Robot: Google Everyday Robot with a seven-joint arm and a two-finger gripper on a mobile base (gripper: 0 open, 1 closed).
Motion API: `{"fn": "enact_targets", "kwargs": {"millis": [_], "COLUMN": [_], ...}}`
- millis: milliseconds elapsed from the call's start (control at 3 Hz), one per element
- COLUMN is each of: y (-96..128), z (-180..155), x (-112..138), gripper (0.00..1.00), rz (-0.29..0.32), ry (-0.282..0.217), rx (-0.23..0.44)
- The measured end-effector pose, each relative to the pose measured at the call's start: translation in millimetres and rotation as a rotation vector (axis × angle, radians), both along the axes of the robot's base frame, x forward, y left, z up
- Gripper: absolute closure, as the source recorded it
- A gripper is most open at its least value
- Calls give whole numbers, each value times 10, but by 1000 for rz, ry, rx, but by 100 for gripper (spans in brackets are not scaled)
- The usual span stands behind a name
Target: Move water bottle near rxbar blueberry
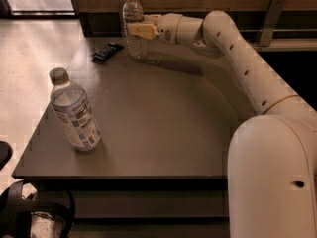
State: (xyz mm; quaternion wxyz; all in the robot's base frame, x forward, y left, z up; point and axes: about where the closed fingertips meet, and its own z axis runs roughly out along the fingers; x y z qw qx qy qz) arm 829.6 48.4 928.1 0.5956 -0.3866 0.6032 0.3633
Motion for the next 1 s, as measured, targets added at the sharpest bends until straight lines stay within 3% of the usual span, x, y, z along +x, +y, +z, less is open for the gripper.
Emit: {"fn": "enact_targets", "kwargs": {"millis": [333,1000], "y": [87,130], "z": [-73,-227], "x": [64,134], "gripper": [100,100], "rz": [-23,-64], "ry": [-16,-49], "rx": [-34,-18]}}
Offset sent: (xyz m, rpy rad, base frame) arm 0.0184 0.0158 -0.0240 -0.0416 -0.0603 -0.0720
